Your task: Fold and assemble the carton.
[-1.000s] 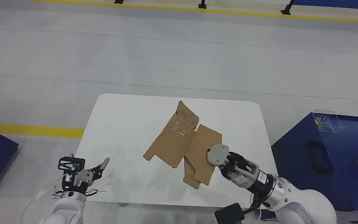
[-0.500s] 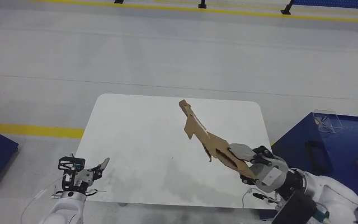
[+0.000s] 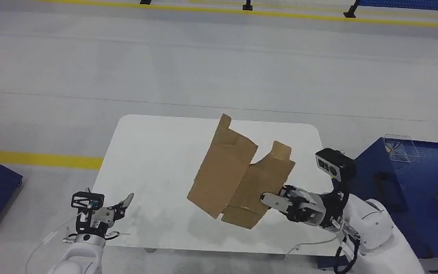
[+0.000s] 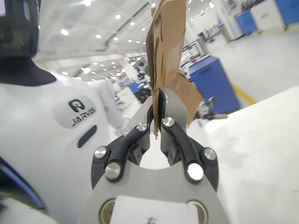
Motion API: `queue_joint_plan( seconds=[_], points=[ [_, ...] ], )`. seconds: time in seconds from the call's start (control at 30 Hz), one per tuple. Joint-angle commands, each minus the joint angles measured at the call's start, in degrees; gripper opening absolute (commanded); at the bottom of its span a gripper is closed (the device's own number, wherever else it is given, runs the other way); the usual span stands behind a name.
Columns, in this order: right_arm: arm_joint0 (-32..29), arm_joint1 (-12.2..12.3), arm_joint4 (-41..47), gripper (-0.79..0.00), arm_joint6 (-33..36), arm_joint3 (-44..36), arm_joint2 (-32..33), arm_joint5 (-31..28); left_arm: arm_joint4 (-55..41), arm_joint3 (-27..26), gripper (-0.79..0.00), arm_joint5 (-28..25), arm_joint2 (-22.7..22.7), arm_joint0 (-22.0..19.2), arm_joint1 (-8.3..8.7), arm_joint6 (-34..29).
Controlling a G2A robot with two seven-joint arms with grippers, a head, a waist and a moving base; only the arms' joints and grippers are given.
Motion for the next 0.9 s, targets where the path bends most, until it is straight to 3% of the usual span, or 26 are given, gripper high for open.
queue_joint_plan(
  seconds=[0.0,0.13,0.47,0.53,0.63,0.73,0.87],
  points=[
    [1.6,-0.2,8.5,-0.785,5.9,4.8,-3.1,1.7,0.0,0.0,0.000,0.0,0.0,0.0,0.00,0.0],
    [3.2,-0.7,11.0,-0.785,8.9,9.8,-7.0,3.9,0.0,0.0,0.000,0.0,0.0,0.0,0.00,0.0],
    [2.9,-0.8,12.9,-0.785,7.8,9.6,-7.1,4.5,0.0,0.0,0.000,0.0,0.0,0.0,0.00,0.0],
    [1.6,-1.2,24.0,-0.785,4.5,7.6,-7.7,9.6,0.0,0.0,0.000,0.0,0.0,0.0,0.00,0.0],
    [0.6,-1.8,43.0,-0.785,6.2,5.9,-8.1,18.5,0.0,0.0,0.000,0.0,0.0,0.0,0.00,0.0],
    [-0.5,-2.6,62.9,-0.785,7.2,6.1,-9.3,30.2,0.0,0.0,0.000,0.0,0.0,0.0,0.00,0.0],
    [-1.8,-3.4,83.3,-0.785,3.5,5.8,-12.1,47.4,0.0,0.0,0.000,0.0,0.0,0.0,0.00,0.0]
  ],
)
